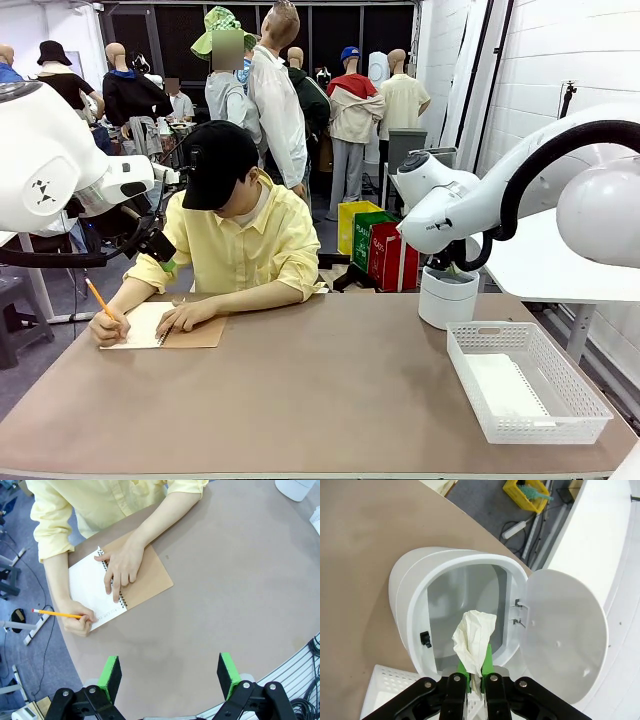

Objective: Sort the paper based on its condition.
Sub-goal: If a person hands you a paper, place it in the Organizing basket , and if it's crumpled, put it in the Trash can.

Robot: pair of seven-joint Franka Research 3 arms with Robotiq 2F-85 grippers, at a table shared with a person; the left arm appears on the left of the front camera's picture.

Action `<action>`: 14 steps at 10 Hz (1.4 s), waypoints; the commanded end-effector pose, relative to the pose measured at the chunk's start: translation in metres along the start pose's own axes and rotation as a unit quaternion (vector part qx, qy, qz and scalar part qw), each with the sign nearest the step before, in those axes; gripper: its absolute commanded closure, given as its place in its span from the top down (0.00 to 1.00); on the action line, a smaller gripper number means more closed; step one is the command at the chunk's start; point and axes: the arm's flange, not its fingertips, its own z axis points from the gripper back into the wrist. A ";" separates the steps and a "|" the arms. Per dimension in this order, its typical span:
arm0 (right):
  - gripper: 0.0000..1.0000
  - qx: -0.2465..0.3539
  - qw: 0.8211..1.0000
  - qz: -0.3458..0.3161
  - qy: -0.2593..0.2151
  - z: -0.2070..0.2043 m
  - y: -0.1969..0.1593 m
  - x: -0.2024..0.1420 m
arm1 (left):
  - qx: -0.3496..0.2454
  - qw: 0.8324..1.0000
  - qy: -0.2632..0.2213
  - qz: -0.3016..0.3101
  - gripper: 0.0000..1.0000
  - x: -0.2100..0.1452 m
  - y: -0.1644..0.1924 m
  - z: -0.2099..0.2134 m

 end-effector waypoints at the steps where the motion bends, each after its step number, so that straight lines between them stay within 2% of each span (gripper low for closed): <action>1: 0.45 -0.026 1.000 -0.011 -0.007 -0.004 0.000 0.008 | 0.002 1.000 0.000 -0.001 1.00 0.000 0.001 0.000; 4: 0.98 -0.028 1.000 -0.012 -0.005 -0.003 0.000 0.009 | 0.002 1.000 0.000 -0.001 1.00 0.000 0.001 0.000; 5: 1.00 -0.030 0.999 -0.012 -0.006 -0.001 0.000 0.009 | 0.002 1.000 0.000 -0.001 1.00 0.000 0.001 0.000; 12: 1.00 -0.029 0.998 -0.049 -0.018 0.024 -0.004 0.009 | 0.002 1.000 0.000 -0.001 1.00 0.000 0.001 0.000; 13: 1.00 -0.007 1.000 -0.018 -0.020 0.021 -0.004 0.008 | 0.002 1.000 0.000 -0.001 1.00 0.000 0.001 0.000; 14: 1.00 -0.007 1.000 -0.018 -0.020 0.021 -0.004 0.008 | 0.002 1.000 0.000 -0.001 1.00 0.000 0.001 0.000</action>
